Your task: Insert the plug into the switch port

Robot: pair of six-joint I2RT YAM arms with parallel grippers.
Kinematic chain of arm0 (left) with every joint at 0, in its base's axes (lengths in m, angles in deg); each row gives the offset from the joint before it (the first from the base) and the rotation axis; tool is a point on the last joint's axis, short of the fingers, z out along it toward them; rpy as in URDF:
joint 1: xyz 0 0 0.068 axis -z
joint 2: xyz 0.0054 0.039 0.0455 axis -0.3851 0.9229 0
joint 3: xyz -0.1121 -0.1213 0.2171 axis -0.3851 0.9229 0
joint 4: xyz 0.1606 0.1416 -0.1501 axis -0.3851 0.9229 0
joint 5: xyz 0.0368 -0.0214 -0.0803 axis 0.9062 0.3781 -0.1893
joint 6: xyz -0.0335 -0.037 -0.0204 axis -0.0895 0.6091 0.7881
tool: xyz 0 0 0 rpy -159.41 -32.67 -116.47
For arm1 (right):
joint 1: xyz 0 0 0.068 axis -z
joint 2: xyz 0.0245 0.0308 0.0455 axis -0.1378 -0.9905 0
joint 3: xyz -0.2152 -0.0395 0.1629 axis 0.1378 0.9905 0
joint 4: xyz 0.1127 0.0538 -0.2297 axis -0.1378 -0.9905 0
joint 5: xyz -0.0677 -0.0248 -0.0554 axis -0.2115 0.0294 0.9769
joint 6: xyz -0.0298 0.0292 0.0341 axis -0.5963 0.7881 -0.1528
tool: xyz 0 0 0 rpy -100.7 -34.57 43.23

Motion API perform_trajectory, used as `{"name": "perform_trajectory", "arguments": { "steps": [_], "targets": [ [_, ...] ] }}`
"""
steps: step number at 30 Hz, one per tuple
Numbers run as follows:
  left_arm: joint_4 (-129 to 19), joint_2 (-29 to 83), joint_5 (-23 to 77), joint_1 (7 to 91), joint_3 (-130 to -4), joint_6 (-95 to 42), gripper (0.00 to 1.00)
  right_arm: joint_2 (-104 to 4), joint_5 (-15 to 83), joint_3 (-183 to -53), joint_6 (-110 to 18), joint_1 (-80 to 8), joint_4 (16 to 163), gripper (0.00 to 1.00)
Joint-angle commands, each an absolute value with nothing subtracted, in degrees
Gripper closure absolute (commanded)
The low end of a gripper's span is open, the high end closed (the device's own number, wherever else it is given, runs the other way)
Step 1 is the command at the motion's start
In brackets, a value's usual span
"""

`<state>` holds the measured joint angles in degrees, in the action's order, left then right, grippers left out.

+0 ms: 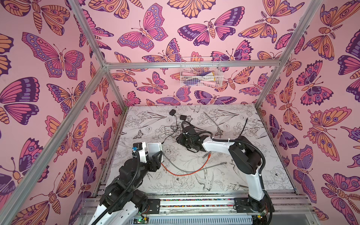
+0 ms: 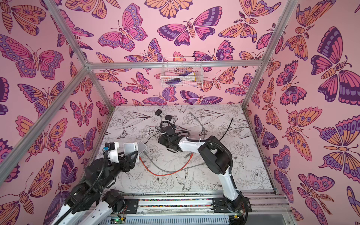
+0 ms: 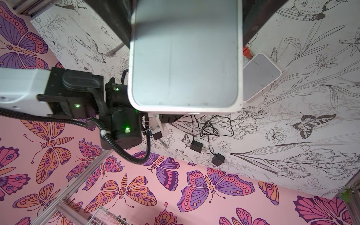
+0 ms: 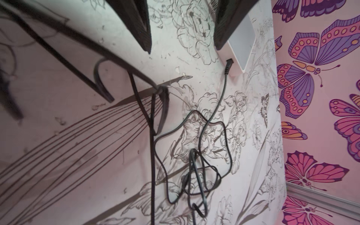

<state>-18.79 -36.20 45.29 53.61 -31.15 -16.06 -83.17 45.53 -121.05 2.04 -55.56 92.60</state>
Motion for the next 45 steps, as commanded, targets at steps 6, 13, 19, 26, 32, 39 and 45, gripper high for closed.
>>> {"name": "perform_trajectory", "arguments": {
  "steps": [6,13,19,26,32,39,45],
  "targets": [
    [-18.55,-37.6,46.47,53.24,-31.44,-16.01,0.74,-86.95,50.92,-124.88,7.96,-55.88,94.27,0.49],
    [-18.37,-37.83,46.81,53.28,-31.26,-16.19,0.74,-89.13,53.41,-127.16,9.92,-55.67,93.18,0.52],
    [-18.37,-37.75,47.08,53.24,-31.25,-16.55,0.74,-90.85,54.67,-128.22,12.22,-55.68,92.11,0.6],
    [-18.2,-37.92,47.15,53.24,-31.35,-16.65,0.74,-90.75,57.34,-127.11,13.95,-55.59,92.35,0.63],
    [-18.2,-37.92,47.17,53.23,-31.4,-16.46,0.74,-90.7,59.15,-127.62,13.89,-55.31,91.32,0.61],
    [-18.11,-37.65,47.04,53.24,-31.79,-16.63,0.74,-91.39,59.58,-128.95,12.57,-55.06,90.0,0.76],
    [-17.7,-37.57,47.43,53.24,-32.1,-16.89,0.74,-89.26,59.97,-126.43,10.85,-55.07,90.6,0.91]
  ]
}}
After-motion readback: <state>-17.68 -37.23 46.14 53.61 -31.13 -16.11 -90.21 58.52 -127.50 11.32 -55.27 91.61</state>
